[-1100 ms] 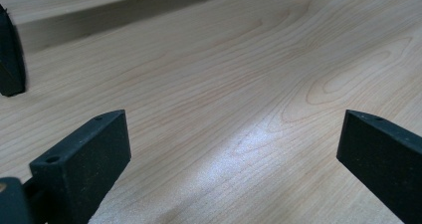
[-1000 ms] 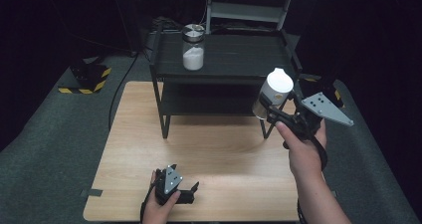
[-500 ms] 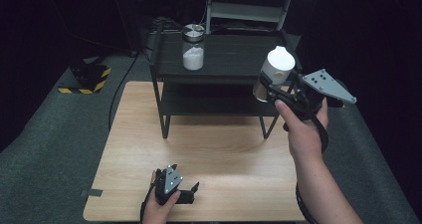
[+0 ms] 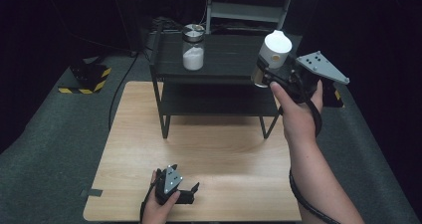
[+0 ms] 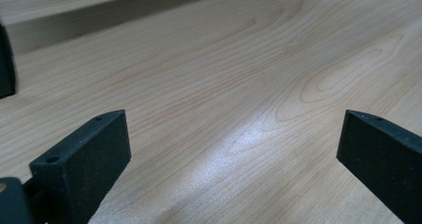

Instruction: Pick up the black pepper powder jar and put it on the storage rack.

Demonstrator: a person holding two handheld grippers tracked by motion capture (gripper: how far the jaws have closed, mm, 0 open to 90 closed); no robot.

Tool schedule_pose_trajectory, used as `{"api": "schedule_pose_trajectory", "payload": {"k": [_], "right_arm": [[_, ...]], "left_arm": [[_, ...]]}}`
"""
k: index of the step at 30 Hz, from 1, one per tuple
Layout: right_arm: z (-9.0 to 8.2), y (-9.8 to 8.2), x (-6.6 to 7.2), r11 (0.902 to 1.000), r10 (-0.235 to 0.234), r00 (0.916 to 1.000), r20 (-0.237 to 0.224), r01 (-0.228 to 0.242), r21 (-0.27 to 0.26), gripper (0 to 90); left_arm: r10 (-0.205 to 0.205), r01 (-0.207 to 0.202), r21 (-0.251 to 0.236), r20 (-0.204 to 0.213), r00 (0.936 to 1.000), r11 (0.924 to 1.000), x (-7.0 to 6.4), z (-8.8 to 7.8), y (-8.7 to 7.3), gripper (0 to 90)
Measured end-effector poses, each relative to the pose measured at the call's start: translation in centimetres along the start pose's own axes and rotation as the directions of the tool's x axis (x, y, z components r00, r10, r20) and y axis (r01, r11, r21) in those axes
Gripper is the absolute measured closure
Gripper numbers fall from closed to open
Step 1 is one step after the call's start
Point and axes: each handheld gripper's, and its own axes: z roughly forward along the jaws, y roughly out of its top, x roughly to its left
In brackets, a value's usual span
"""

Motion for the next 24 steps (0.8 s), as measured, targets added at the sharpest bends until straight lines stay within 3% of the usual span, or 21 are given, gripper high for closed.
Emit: {"api": "schedule_pose_trajectory", "payload": {"k": [24], "right_arm": [[6.4,0.3,0.0,0.9993,-0.013,0.9981,0.061,0.011,0.035,30.8]], "left_arm": [[-0.001,0.001,-0.006,0.030,0.9995,1.0000,0.6,-0.2,-0.2,0.6]]}}
